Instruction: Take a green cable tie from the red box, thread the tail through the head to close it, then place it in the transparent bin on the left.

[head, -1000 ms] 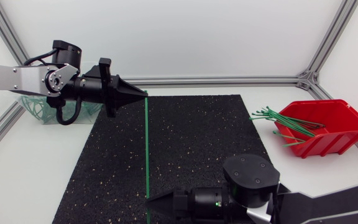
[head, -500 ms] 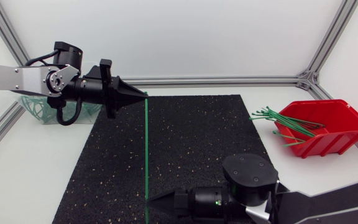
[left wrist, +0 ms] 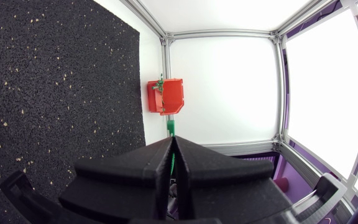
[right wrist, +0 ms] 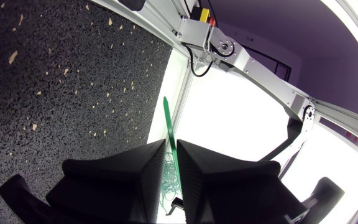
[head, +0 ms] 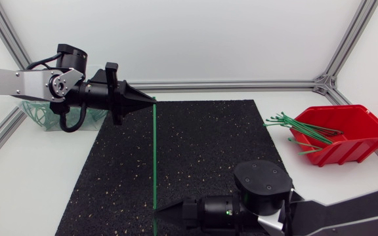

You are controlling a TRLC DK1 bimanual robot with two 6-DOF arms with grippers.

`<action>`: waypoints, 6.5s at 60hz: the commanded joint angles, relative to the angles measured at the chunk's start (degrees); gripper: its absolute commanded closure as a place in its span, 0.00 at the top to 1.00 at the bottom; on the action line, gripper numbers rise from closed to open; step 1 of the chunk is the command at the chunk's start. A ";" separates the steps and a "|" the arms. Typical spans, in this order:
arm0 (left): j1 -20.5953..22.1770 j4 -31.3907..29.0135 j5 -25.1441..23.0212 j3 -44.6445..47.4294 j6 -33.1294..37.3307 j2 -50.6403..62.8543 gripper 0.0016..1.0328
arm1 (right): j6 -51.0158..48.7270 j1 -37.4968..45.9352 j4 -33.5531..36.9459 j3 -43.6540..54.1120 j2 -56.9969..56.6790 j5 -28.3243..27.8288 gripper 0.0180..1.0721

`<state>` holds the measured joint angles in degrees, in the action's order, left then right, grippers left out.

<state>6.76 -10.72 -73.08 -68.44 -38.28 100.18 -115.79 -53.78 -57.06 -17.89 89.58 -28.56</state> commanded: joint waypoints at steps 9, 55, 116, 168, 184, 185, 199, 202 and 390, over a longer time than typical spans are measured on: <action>0.00 -0.88 -0.84 -1.08 1.19 1.07 0.03 | -1.63 0.43 -0.77 -1.45 1.83 -0.27 0.19; -0.09 -0.88 -0.84 -0.20 2.42 0.72 0.03 | 1.18 2.54 -0.60 -3.20 2.09 -0.01 0.05; 4.40 0.00 2.41 7.54 10.68 -8.51 0.03 | 56.29 -2.30 30.43 -13.57 -9.34 15.28 0.05; 12.83 4.13 12.35 17.56 12.97 -23.54 0.03 | 100.32 5.18 86.15 -36.25 -19.36 -8.53 0.05; 15.56 8.88 16.65 22.30 13.06 -31.63 0.03 | 110.16 7.37 90.54 -40.73 -18.83 -14.69 0.05; 15.65 9.14 16.83 22.57 13.06 -32.42 0.03 | 110.69 7.46 90.90 -41.08 -18.74 -14.95 0.05; 16.26 11.69 18.67 26.78 12.79 -37.78 0.03 | 119.13 9.57 94.59 -44.86 -16.72 -22.68 0.05; 16.26 12.48 18.67 27.75 12.09 -39.10 0.03 | 122.47 9.92 95.20 -45.66 -16.02 -25.41 0.05; 41.75 22.15 56.91 38.39 10.60 -65.64 0.03 | 161.58 11.33 114.01 -63.15 -11.18 -38.50 0.05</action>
<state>48.18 11.38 -16.36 -29.82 -28.42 35.46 43.99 -42.28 56.03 -80.18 79.40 -67.29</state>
